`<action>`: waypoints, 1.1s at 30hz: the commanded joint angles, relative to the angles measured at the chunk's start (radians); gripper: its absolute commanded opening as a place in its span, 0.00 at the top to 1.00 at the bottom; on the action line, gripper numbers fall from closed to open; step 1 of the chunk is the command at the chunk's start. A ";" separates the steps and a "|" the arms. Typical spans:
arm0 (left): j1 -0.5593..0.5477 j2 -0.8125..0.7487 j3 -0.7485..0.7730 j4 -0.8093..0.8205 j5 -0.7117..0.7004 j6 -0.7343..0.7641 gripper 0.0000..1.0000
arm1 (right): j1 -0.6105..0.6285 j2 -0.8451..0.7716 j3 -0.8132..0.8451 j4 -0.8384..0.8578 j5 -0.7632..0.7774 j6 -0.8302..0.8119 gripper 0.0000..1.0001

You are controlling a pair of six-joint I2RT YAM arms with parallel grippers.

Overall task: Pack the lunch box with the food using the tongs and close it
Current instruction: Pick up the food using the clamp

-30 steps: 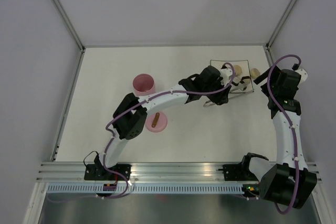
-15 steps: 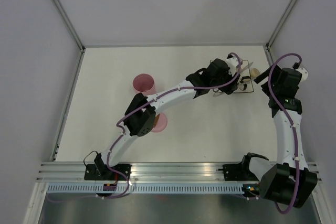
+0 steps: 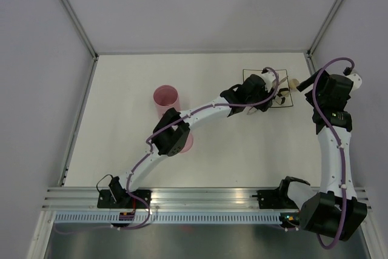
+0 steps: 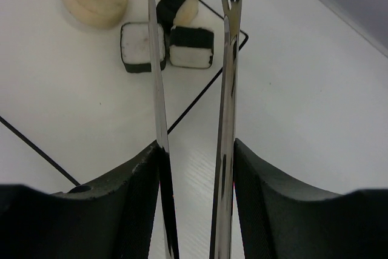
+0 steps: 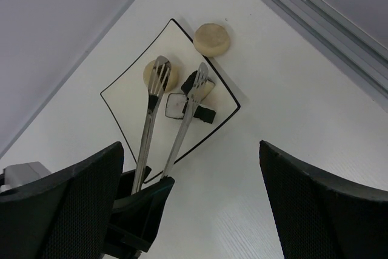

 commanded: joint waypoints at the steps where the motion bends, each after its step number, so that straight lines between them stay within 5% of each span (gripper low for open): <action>1: 0.000 -0.078 -0.052 0.038 -0.007 0.000 0.46 | 0.001 -0.021 0.034 -0.004 0.034 -0.009 0.02; 10: 0.000 -0.171 -0.224 0.086 0.015 -0.002 0.47 | 0.001 -0.049 -0.009 -0.010 0.014 -0.001 0.02; 33: -0.010 -0.145 -0.240 0.051 0.004 -0.030 0.46 | 0.001 -0.064 -0.029 -0.013 0.013 0.002 0.02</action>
